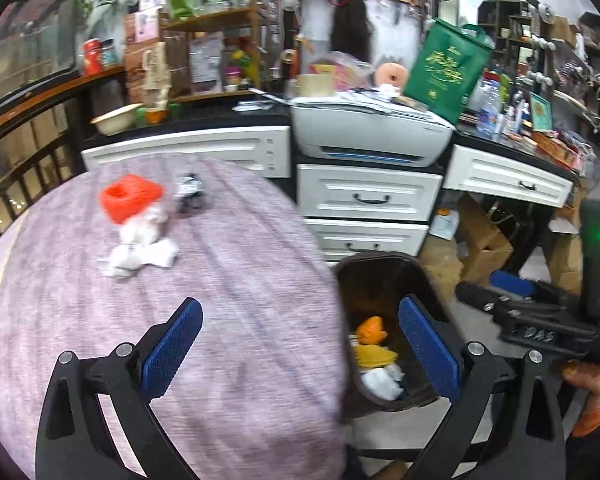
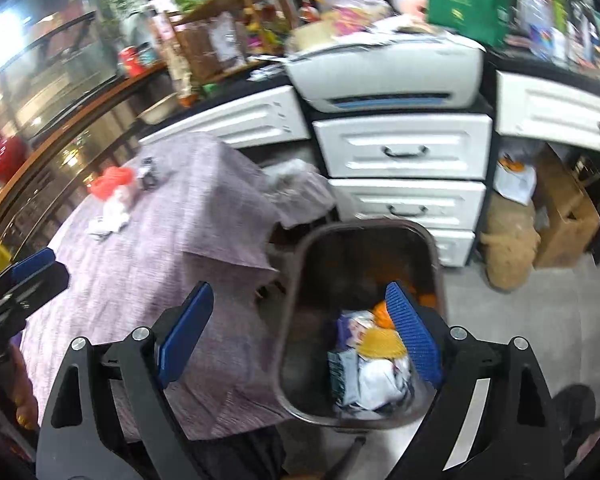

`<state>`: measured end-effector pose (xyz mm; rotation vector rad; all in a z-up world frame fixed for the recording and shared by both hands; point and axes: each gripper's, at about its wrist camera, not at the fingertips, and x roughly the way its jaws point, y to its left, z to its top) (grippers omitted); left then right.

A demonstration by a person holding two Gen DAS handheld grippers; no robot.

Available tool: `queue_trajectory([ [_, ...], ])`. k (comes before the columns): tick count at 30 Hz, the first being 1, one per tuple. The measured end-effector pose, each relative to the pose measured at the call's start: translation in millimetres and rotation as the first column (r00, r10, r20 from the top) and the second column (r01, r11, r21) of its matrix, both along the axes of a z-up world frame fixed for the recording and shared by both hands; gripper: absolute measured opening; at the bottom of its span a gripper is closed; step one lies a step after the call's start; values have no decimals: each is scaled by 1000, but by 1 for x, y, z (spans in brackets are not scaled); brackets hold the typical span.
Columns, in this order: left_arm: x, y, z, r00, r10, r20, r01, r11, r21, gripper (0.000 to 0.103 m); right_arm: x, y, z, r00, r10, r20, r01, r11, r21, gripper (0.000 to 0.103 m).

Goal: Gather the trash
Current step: 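Move both tools back over the table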

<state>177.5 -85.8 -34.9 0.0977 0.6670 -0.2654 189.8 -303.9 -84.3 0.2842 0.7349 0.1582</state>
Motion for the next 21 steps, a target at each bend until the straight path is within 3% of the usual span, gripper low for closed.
queue_trajectory([
  [9,7,82,0,992,123,-19,-124,990,-68,97,23,61,24,989,141,37,-140,990,-28,87],
  [16,13,129,-5,977,213,-12,-212,977,32,97,40,109,45,968,241,67,-238,970,-52,87],
  [21,20,168,-9,959,276,-63,-275,961,19,97,55,147,54,944,323,70,-316,944,-90,87],
])
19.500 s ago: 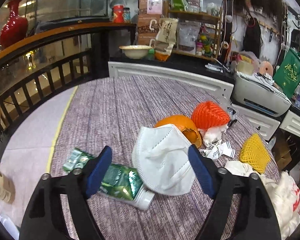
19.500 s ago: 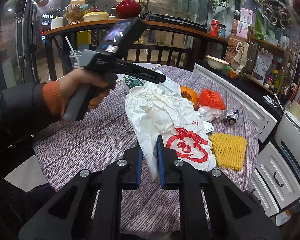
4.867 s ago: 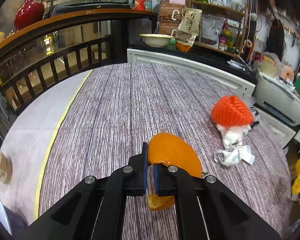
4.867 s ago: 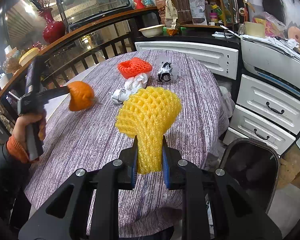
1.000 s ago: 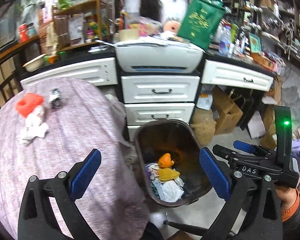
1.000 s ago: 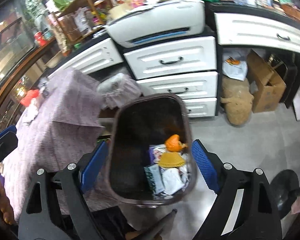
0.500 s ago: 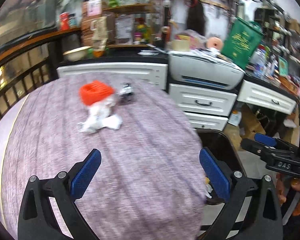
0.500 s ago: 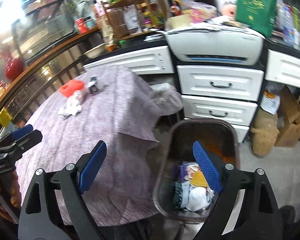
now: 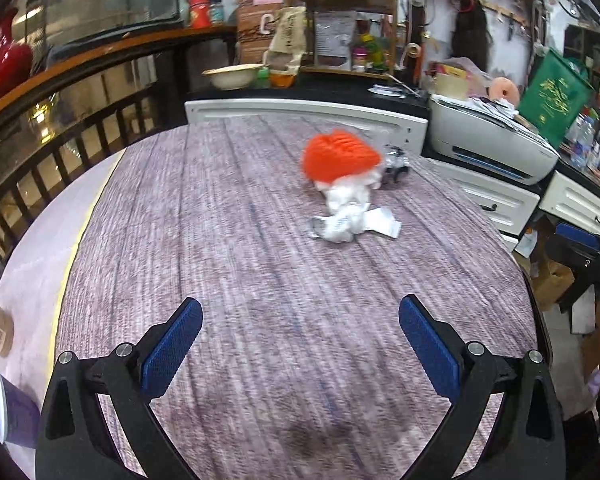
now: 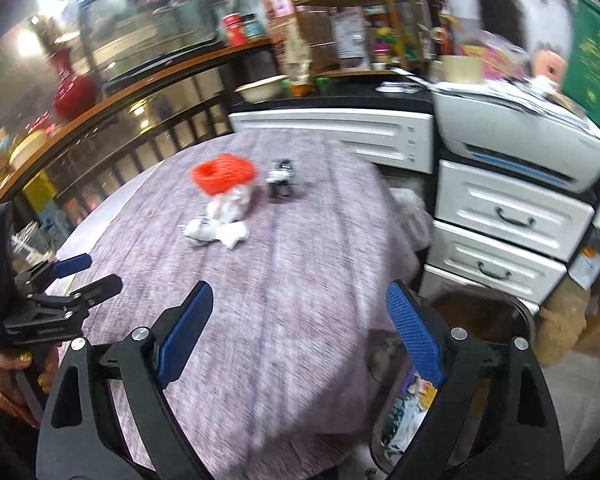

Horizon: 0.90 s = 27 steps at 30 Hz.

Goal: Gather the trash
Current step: 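Move both tools back over the table, then grasp the white paper wrapper with the left tool while the right tool grasps the clear plastic bag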

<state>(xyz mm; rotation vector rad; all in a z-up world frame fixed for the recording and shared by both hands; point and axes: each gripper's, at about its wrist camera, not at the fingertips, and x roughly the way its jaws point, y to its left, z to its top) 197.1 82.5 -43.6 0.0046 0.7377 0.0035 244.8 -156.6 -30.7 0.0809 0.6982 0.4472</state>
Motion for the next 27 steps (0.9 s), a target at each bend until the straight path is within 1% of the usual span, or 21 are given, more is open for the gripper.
queue_trajectory([
  [4,5,16,-2,1000,9,-15,-9,1000,-15,97,18,26,-1,999,51,-11,-51,998,-30,87],
  [8,11,19,-4,1000,-1,-29,0,999,-43,97,41,50,-5,995,95,-28,-97,992,-76,87],
  [12,26,16,-4,999,-36,-34,33,996,-85,97,63,66,-2,993,118,-25,-119,989,-87,87],
  [15,43,10,-5,997,-63,-38,59,994,-93,95,79,72,2,993,116,-22,-117,989,-91,87],
  [17,61,4,-8,995,-81,-53,76,994,-83,87,89,71,3,995,100,-24,-102,991,-88,87],
  [24,105,-23,-23,983,-151,-109,146,988,-53,78,115,61,-2,995,75,-65,-80,995,-63,87],
  [25,109,-26,-26,980,-160,-116,156,987,-44,71,118,60,-3,995,74,-69,-78,995,-64,87],
  [26,111,-28,-27,979,-165,-120,162,986,-36,57,121,60,-5,995,71,-71,-76,995,-66,87],
  [27,114,-28,-29,978,-165,-124,162,986,-36,51,124,61,-5,995,71,-74,-76,995,-66,87],
])
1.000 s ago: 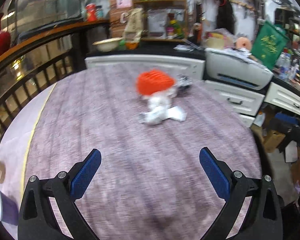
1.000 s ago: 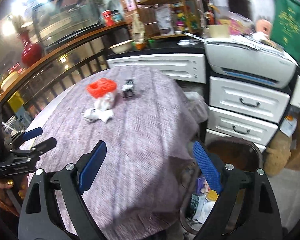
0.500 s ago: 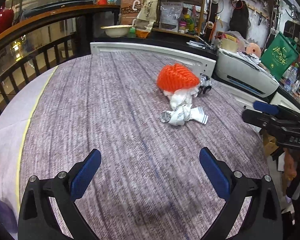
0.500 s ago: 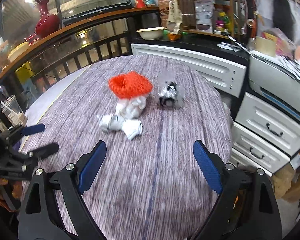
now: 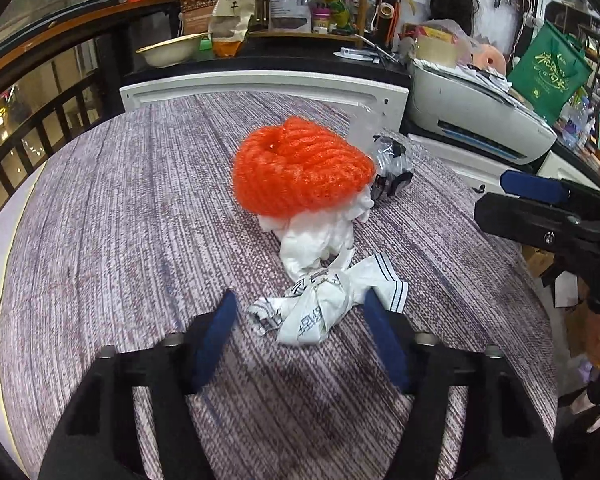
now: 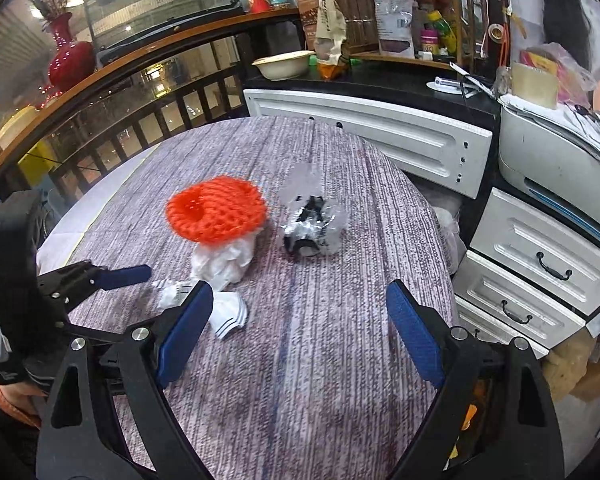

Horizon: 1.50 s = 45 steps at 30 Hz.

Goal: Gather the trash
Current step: 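Grasp the white paper wrapper with the left tool while the right tool grasps the clear plastic bag, then carry the paper wrapper and plastic bag over the bin with both tools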

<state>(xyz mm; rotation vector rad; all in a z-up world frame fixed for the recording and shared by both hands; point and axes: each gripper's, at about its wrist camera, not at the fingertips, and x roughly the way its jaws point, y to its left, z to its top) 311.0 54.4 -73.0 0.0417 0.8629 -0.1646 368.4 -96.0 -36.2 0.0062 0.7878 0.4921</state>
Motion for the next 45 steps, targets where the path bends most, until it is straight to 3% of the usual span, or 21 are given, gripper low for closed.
queue_trajectory([
  [3,-2,5,2,1000,6,0,-6,999,-50,41,9,4,-2,1000,4,-7,-4,1000,-3,87],
  [6,-13,5,8,1000,5,24,-4,999,-41,25,20,10,-6,1000,2,-17,-2,1000,-7,87],
  [9,-27,11,15,999,4,39,-2,998,-66,24,33,17,-8,999,4,-32,-4,1000,-6,87],
  [12,-37,20,20,998,27,59,-22,996,-83,24,49,24,-10,999,-10,-34,9,1000,-29,81],
  [15,-42,30,24,996,57,68,-50,993,-108,24,66,27,-16,996,-16,-90,15,1000,-15,74],
  [18,-45,35,25,996,64,66,-56,991,-123,24,81,31,-28,989,-24,-145,21,1000,-23,62],
  [20,-46,37,22,996,66,52,-59,989,-135,24,83,32,-33,984,-1,-176,0,1000,-3,46],
  [21,-47,38,21,997,69,45,-62,988,-143,24,82,32,-33,984,0,-177,0,1000,3,45],
  [23,-50,41,19,996,76,38,-69,985,-155,24,77,30,-29,988,-8,-157,8,1000,-3,40],
  [28,-61,41,21,995,86,48,-79,986,-144,24,52,20,-18,992,-5,-124,7,1000,13,39],
  [40,-100,21,29,992,91,86,-74,981,-177,24,-51,-40,3,999,-50,1,50,998,40,39],
  [45,-115,3,31,992,80,101,-58,977,-203,24,-86,-69,4,997,-78,15,77,995,59,39],
])
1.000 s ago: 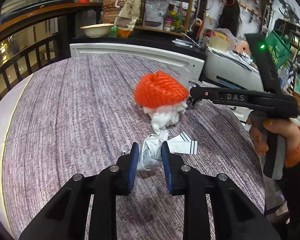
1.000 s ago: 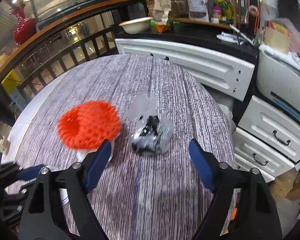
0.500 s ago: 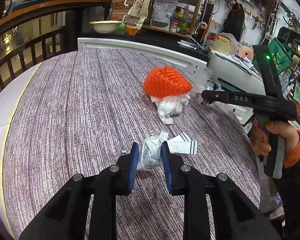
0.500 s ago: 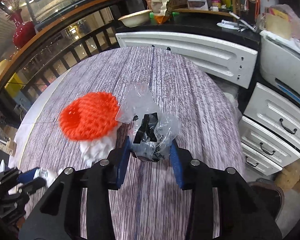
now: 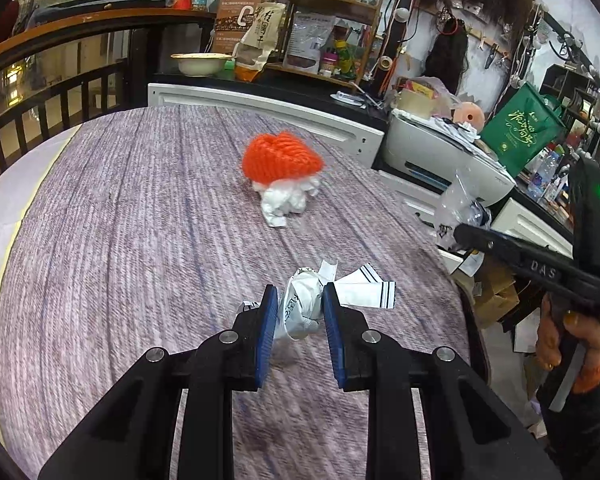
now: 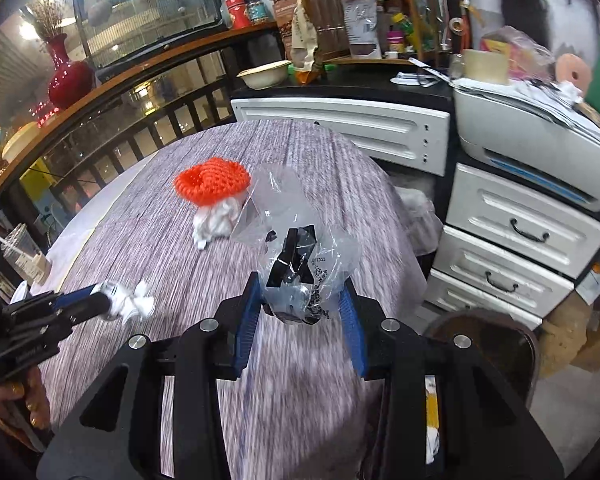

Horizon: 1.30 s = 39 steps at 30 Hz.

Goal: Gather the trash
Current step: 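Carry the paper wrapper and plastic bag over the bin with both tools, then open the right tool to drop the clear plastic bag into the bin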

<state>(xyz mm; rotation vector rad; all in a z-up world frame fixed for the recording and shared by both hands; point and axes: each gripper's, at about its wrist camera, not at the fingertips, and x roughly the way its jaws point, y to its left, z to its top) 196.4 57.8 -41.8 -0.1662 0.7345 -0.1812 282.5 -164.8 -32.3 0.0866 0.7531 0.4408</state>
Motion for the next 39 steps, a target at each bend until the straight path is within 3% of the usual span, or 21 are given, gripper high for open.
queue_trajectory([
  [8,-14,-41,3,998,-50,22,51,998,-28,24,-48,-49,-9,997,-82,12,82,997,11,39],
  [19,-21,-96,1,990,-137,32,139,989,-46,24,-74,-118,-41,972,-231,-42,232,973,9,39],
  [27,-23,-133,1,976,-215,33,216,976,-10,24,-70,-146,-82,939,-329,-95,321,942,-93,39],
  [36,-19,-163,-5,961,-277,17,276,961,24,24,-51,-158,-138,904,-380,-195,351,921,-168,40],
  [39,-18,-170,-8,955,-295,9,295,955,31,24,-49,-160,-148,895,-390,-214,360,918,-167,58],
])
